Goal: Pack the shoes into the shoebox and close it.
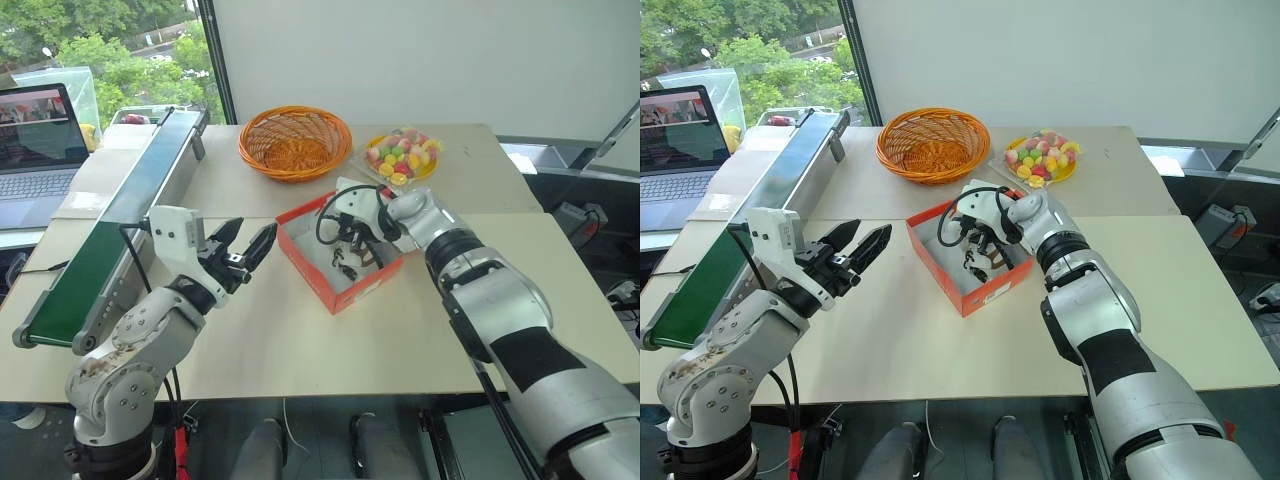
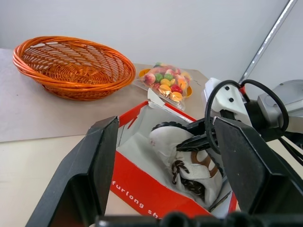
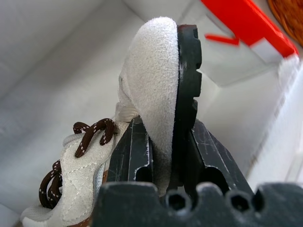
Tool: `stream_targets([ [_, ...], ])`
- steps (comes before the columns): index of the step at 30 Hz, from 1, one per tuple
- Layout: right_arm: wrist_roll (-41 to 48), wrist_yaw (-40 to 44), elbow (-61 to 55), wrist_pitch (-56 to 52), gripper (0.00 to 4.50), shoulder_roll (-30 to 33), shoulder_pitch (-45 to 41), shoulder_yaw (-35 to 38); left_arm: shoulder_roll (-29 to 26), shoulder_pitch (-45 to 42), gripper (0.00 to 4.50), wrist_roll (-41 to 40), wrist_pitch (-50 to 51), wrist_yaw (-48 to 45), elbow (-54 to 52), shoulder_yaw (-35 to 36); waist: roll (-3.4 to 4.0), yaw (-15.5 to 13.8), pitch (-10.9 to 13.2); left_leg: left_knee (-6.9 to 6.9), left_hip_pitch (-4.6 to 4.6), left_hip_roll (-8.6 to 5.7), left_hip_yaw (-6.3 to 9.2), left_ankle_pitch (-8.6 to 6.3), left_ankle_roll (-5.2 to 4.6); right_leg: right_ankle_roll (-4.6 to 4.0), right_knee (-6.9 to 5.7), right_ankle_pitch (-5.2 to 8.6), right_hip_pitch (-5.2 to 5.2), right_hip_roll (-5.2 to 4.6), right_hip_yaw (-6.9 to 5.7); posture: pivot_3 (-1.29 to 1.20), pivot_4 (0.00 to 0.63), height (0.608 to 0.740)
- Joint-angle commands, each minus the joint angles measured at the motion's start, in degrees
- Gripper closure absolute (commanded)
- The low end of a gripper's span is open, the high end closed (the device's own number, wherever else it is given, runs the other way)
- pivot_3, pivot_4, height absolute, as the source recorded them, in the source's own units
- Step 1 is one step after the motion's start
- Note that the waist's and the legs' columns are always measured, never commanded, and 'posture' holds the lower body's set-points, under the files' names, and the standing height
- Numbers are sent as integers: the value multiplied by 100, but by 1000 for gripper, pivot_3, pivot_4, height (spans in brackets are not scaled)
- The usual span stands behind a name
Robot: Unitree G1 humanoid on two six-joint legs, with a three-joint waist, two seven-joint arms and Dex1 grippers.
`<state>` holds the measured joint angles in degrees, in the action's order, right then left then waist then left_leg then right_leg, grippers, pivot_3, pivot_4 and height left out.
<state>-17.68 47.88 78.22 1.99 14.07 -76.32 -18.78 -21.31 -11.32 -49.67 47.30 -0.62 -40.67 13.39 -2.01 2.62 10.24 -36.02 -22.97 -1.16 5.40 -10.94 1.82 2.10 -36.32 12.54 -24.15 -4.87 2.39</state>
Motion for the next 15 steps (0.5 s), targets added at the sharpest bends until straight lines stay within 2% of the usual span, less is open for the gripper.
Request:
stream_targets([
  [1,-180,-65,7,-51,4058,141,-200,36,8,-58,1100,-44,-157,27,-251,23,0,0,0,0,0,0,0,0,0,0,0,0,0,0,0,0,150,740],
  [13,-411,-955,58,25,4058,79,39,221,-35,-99,1100,-223,-42,267,-427,83,0,0,0,-1,4,0,0,0,0,-1,-1,-1,4,0,0,0,150,740],
  [15,-417,-1023,53,68,3086,26,55,246,-86,-117,1100,-302,-9,321,-450,116,0,2,0,-2,4,0,0,0,1,-2,-2,-2,5,0,0,0,150,740],
])
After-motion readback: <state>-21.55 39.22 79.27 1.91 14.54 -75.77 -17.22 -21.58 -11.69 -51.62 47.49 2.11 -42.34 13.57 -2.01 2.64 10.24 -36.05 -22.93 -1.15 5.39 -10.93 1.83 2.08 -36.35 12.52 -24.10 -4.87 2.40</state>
